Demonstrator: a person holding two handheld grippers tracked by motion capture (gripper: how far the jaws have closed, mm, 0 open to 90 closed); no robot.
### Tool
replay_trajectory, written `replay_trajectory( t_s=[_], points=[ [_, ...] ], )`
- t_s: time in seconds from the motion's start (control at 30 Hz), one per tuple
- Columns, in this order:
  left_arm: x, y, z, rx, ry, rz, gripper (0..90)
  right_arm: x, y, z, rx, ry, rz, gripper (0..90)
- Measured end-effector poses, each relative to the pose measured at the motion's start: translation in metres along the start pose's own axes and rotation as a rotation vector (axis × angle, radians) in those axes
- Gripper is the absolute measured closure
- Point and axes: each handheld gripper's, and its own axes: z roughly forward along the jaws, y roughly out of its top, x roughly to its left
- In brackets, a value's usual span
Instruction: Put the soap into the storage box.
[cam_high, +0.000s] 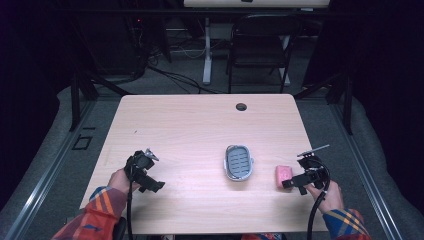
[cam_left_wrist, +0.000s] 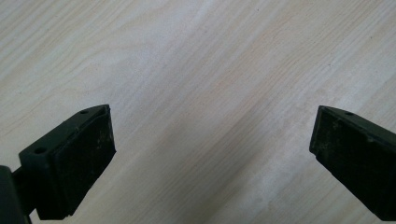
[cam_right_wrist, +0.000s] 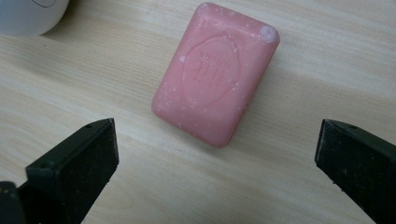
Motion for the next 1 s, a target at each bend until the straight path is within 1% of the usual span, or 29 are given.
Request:
replay_trajectory(
  t_s=[0.07,0.1,0.17,0.2,0.23,0.3,0.4,0.47,0.5,0.53,0.6,0.63,0.67,0.7,0.77,0.8,0.83,0.93,1.0],
  points=[
    [0.0,0.0,0.0,-0.001,0.001,0.001,0.1,0.001,0.001,0.0,0.007,0.005,-0.006,0.0],
    [0.0,0.0,0.0,0.0,0.001,0.001,0.1,0.002,0.001,0.001,-0.003,0.002,-0.004,0.0],
    [0.0,0.0,0.0,0.001,0.0,0.0,0.1,0.004,0.002,0.001,0.001,0.0,-0.014,0.0],
    [0.0,0.0,0.001,0.002,0.001,0.001,0.0,0.006,0.002,0.003,-0.014,0.002,-0.005,0.0],
    [-0.001,0.0,0.001,0.005,0.001,0.002,0.0,0.007,0.003,0.002,0.008,0.004,-0.02,0.0],
    [-0.001,0.0,0.001,0.011,0.001,0.008,0.0,0.011,0.005,0.004,0.007,-0.005,-0.023,0.0],
    [-0.001,0.001,0.002,0.012,-0.001,0.007,0.0,0.013,0.009,0.007,0.013,-0.001,-0.025,0.0],
    [-0.001,0.001,0.002,0.014,-0.002,0.007,0.0,0.014,0.013,0.01,0.019,-0.015,-0.032,0.0],
    [-0.001,0.001,0.002,0.015,-0.004,0.008,0.0,0.014,0.015,0.011,0.026,-0.01,-0.036,0.0],
    [-0.001,0.001,0.003,0.015,-0.006,0.007,0.1,0.015,0.018,0.014,0.035,-0.019,-0.04,0.0],
    [-0.001,0.001,0.003,0.02,-0.01,0.007,0.1,0.015,0.021,0.018,0.049,-0.031,-0.041,0.0],
    [-0.001,0.001,0.004,0.026,-0.01,0.009,0.1,0.017,0.023,0.021,0.042,-0.039,-0.032,0.0],
    [-0.001,0.001,0.004,0.026,-0.01,0.009,0.1,0.017,0.023,0.021,0.042,-0.039,-0.032,0.0],
    [-0.001,0.001,0.004,0.028,-0.01,0.01,0.0,0.016,0.026,0.022,0.064,-0.046,-0.051,0.0],
    [-0.001,0.002,0.004,0.029,-0.01,0.012,0.0,0.016,0.027,0.022,0.058,-0.054,-0.05,0.0],
    [-0.002,0.002,0.005,0.026,-0.011,0.008,0.0,0.016,0.028,0.023,0.064,-0.06,-0.05,0.9],
    [-0.003,0.002,0.005,0.028,-0.011,0.008,0.1,0.015,0.031,0.025,0.071,-0.068,-0.049,3.6],
    [-0.003,0.002,0.006,0.031,-0.012,0.011,0.0,0.016,0.033,0.028,0.075,-0.074,-0.046,5.8],
    [-0.002,0.002,0.006,0.03,-0.013,0.009,0.0,0.016,0.036,0.03,0.087,-0.083,-0.051,9.2]
  ],
)
